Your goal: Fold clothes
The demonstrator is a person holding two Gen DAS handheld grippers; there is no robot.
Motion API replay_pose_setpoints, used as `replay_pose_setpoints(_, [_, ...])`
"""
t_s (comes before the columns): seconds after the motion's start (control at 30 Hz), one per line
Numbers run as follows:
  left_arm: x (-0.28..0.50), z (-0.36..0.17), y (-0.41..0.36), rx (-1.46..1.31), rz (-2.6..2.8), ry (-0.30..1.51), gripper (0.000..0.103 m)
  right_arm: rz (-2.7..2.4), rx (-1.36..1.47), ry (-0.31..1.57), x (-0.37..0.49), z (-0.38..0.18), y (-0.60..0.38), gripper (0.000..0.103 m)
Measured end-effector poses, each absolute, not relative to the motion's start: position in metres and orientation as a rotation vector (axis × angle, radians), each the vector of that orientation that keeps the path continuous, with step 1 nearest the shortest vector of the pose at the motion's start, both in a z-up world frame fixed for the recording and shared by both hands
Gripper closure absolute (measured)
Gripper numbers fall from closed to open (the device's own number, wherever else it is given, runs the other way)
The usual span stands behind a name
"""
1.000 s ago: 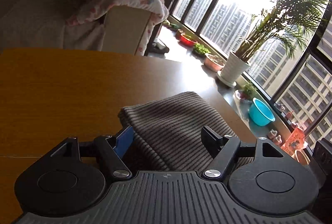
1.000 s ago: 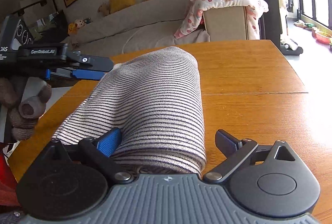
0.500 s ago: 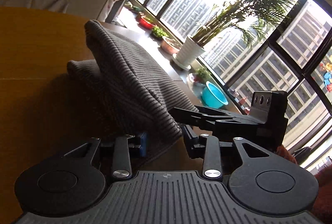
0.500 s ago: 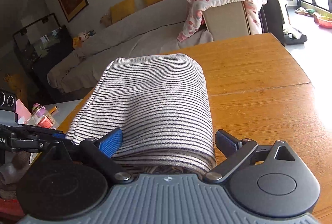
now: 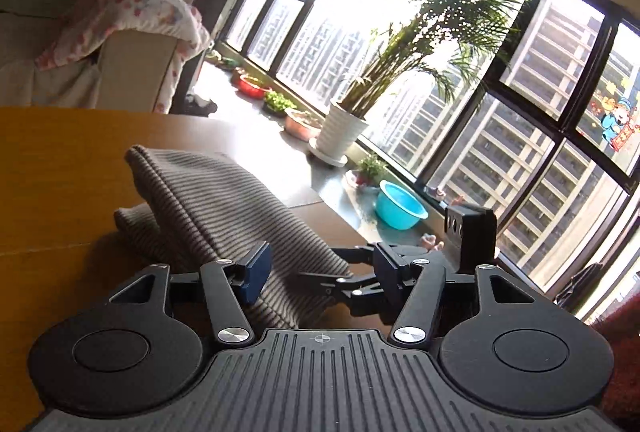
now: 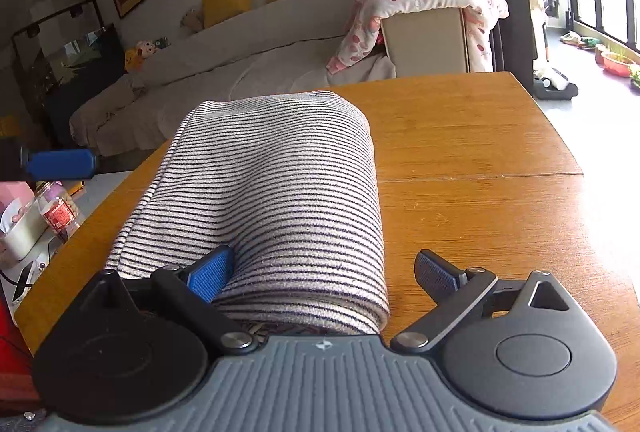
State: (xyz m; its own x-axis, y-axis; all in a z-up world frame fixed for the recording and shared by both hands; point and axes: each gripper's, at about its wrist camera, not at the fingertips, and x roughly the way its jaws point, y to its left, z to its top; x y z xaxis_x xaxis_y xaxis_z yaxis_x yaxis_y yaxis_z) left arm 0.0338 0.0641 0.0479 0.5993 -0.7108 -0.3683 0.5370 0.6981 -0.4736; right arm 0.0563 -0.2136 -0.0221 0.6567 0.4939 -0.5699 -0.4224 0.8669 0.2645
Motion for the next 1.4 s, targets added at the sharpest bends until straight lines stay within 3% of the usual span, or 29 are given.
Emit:
replay_pose_setpoints(0.17, [0.091, 0.046, 0.063, -0.402, -0.568, 0.504, 0.036, 0.515, 0.073, 0.657, 0.05, -0.019, -0.211, 0.006])
replay_pose_setpoints(0.3, [0.138, 0.013, 0.069, -0.443, -0.468, 0.671, 0.042, 0.563, 0.112, 0.626, 0.046, -0.002, -0.221, 0.006])
replay_pose_setpoints(0.5, [0.127, -0.008, 0.074, -0.365, -0.461, 0.693, 0.041, 0.624, 0.462, 0.731, 0.092, -0.005, -0.256, 0.0])
replay_pose_setpoints(0.67, [0.127, -0.008, 0.077, -0.353, -0.478, 0.695, 0.041, 0.648, 0.435, 0.87, 0.141, -0.023, -0.236, 0.001])
replay_pose_setpoints(0.73, [0.128, -0.009, 0.079, -0.361, -0.48, 0.694, 0.041, 0.706, 0.484, 0.924, 0.152, -0.025, -0.223, 0.01])
replay_pose_setpoints(0.83, [0.127, -0.011, 0.083, -0.368, -0.47, 0.696, 0.041, 0.769, 0.382, 0.792, 0.136, 0.004, -0.204, 0.01])
replay_pose_setpoints(0.97, [0.126, -0.015, 0.095, -0.423, -0.482, 0.705, 0.036, 0.796, 0.334, 0.726, 0.12, 0.014, -0.201, 0.012])
replay_pose_setpoints(1.03, [0.124, -0.015, 0.094, -0.403, -0.464, 0.702, 0.035, 0.695, 0.232, 0.779, 0.122, 0.001, -0.196, 0.023])
replay_pose_setpoints(1.1, [0.12, -0.012, 0.093, -0.397, -0.423, 0.725, 0.027, 0.626, 0.168, 0.797, 0.121, -0.013, -0.197, 0.022])
replay_pose_setpoints(1.2, [0.109, -0.004, 0.093, -0.405, -0.398, 0.746, 0.028, 0.633, 0.191, 0.78, 0.115, -0.012, -0.206, 0.022])
replay_pose_setpoints(1.3, [0.096, 0.001, 0.089, -0.44, -0.445, 0.779, 0.018, 0.622, 0.138, 0.757, 0.107, -0.009, -0.202, 0.022])
replay_pose_setpoints(1.4, [0.086, -0.002, 0.075, -0.444, -0.506, 0.831, 0.017, 0.623, 0.115, 0.751, 0.104, -0.006, -0.2, 0.022])
